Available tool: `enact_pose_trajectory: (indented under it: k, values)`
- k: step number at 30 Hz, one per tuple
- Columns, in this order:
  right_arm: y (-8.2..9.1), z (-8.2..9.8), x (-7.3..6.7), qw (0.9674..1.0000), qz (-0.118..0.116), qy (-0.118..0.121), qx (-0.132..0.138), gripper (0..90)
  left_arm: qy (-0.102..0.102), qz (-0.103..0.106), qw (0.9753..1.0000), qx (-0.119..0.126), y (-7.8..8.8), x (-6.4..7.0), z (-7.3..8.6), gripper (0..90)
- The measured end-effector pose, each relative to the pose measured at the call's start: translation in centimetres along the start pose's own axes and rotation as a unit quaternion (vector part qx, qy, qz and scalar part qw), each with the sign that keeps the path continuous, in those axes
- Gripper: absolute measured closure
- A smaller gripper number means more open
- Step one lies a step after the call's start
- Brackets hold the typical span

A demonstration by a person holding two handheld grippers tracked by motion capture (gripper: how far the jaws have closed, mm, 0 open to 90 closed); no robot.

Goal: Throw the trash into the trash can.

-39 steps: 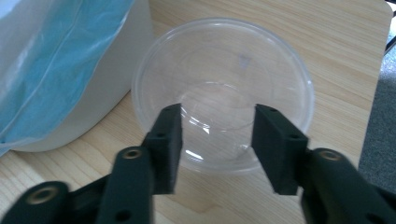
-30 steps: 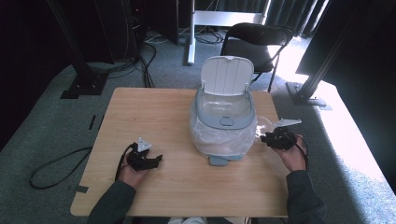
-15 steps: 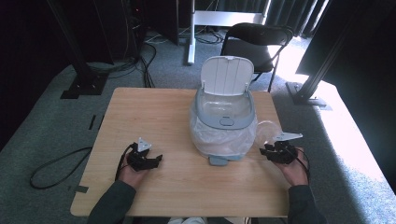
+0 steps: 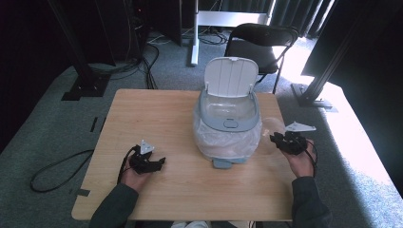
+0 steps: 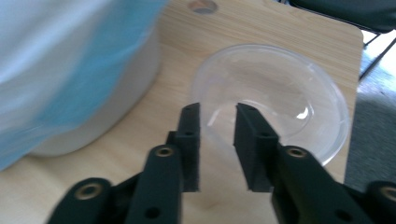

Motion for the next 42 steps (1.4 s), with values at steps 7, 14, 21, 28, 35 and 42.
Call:
enact_pose_trajectory:
  k: [7,14,21,28,35,42]
  values:
    - [-2.4,0.3,1.3,0.9995,0.007,-0.022,-0.020,82.6,0.000,0.000,1.0000,0.000,0.0,0.0,0.0,29.3]
    - [-2.0,2.1,-1.4,0.9992,-0.002,0.016,-0.036,83.0,0.000,0.000,1.0000,0.000,0.0,0.0,0.0,29.2]
    - [-1.1,4.0,-4.5,0.9971,-0.045,0.048,-0.037,79.4,-0.001,0.000,1.0000,0.000,0.0,0.0,0.0,29.3]
    - [3.7,0.6,-5.1,0.9955,-0.043,0.060,0.059,63.5,0.000,0.000,1.0000,0.000,0.0,0.0,0.0,29.3]
    - [3.7,1.2,-2.7,0.9986,-0.019,0.049,0.006,59.0,0.000,0.000,1.0000,0.000,0.0,0.0,0.0,29.2]
    - [3.8,1.8,-2.7,0.9987,-0.027,0.044,0.003,64.1,0.000,-0.001,1.0000,0.000,0.0,0.0,0.0,29.3]
Point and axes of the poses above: each handheld gripper's, and its own axes: y roughly backward along the jaws, z roughly out of its underside, x roughly to its right, the point moved 3 cm from there along -y, roughly forward along the jaws, and after that the axes turned 11 degrees about -z, right-handed, at the moved point
